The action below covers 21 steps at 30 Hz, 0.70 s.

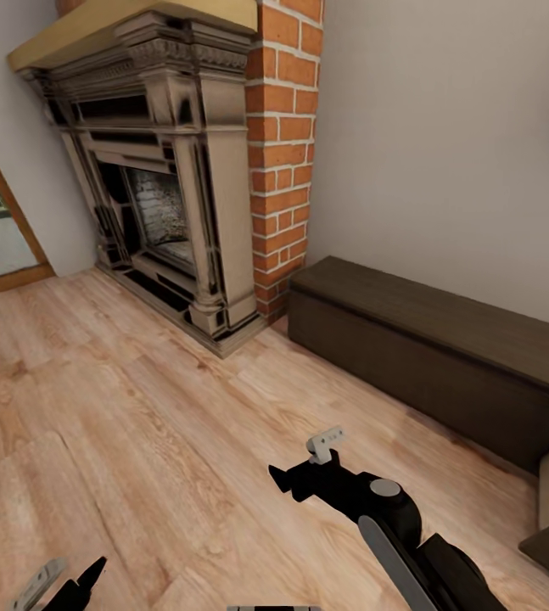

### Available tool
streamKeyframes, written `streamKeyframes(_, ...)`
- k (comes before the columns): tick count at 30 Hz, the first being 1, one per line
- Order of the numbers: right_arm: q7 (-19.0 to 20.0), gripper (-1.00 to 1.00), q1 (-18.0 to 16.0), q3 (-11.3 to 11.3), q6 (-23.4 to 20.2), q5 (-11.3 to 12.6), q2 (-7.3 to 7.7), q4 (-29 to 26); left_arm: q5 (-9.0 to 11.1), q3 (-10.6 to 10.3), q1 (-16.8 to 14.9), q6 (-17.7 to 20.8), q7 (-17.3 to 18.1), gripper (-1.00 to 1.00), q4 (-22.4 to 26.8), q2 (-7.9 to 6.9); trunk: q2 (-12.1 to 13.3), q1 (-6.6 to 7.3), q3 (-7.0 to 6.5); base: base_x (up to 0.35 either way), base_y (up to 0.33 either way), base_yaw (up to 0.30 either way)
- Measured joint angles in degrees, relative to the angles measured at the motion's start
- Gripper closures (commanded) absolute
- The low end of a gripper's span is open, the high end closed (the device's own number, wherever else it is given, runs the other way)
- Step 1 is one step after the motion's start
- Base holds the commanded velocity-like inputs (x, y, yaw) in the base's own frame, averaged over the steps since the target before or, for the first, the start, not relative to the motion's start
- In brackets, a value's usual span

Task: Place each of the two pumpkins and all three candles from the living room inside a cabinet in the living room (use any cabinet), then make sure every cabinet is closed, and position the cauldron so it is next to a table in the living room.

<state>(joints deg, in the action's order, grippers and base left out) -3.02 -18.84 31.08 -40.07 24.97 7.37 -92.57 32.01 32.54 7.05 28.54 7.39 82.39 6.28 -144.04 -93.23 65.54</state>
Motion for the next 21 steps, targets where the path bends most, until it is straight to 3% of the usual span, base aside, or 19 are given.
streamKeyframes(21, -0.2, -1.0, -0.4, -0.2, -0.1, 0.0, -0.11, 0.0, 0.2, 0.6, -0.4, 0.0, 0.1, -1.0, -2.5, -0.05, 0.0, 0.01, -0.32, 0.262, 0.228, 0.297)
